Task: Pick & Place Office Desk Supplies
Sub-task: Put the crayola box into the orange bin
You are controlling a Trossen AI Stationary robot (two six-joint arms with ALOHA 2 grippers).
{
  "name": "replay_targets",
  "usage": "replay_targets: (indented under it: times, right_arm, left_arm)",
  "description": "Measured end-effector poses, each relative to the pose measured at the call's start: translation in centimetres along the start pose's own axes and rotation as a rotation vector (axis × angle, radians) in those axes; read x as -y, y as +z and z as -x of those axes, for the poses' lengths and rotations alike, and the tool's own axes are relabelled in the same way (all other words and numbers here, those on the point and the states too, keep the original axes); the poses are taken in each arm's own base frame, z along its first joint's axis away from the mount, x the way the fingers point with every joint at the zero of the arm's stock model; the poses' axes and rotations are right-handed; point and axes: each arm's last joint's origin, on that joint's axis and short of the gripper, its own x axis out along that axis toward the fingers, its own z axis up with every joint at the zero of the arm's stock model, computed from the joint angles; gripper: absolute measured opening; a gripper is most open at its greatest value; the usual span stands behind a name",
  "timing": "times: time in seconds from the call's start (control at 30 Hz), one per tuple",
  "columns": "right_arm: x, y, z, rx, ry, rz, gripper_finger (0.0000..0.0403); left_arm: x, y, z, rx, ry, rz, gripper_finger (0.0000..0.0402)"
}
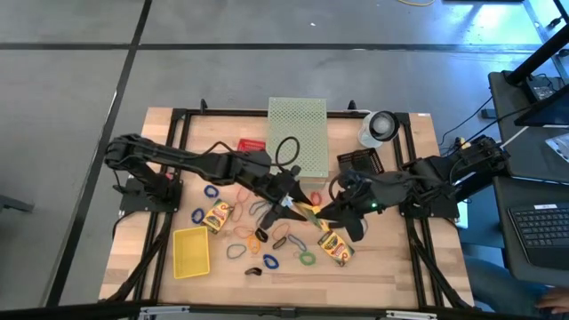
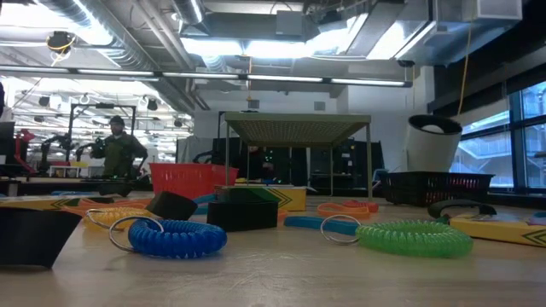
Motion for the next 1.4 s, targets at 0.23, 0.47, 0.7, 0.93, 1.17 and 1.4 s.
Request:
replay_targets:
  times: [0.23, 0.47, 0.7, 0.93, 1.17, 1.4]
  right_arm:
    - [0.0, 0.0, 0.0, 0.001, 0.001, 0.012, 0.0]
    - [-0.1, 0.0, 0.0, 0.005, 0.006, 0.035, 0.0]
    - [-0.6, 0.4, 0.0, 0.044, 0.058, 0.09, 0.0019]
    - [-0.8, 0.6, 0.0, 0.063, 0.084, 0.152, 0.0099]
    - [-0.5, 1.0, 0.4, 0.134, 0.017, 0.086, 0.0192]
    - [0.0, 1.9, 3.8, 0.27, -0.079, 0.071, 0.0194]
  left_arm:
    - [0.2, 0.2, 0.1, 0.009, -0.039, 0.048, 0.0137]
    - [0.5, 0.5, 0.3, 0.018, -0.095, 0.04, 0.0038]
    - [0.7, 0.9, 0.4, 0.04, -0.173, 0.054, 0.0018]
    - [0.6, 1.0, 0.9, 0.028, -0.181, 0.115, 0.0018]
    - [-0.3, 1.6, 4.1, -0.053, 0.012, 0.147, 0.0018]
    - [-0.9, 1.3, 9.7, -0.211, 0.344, 0.181, 0.0018]
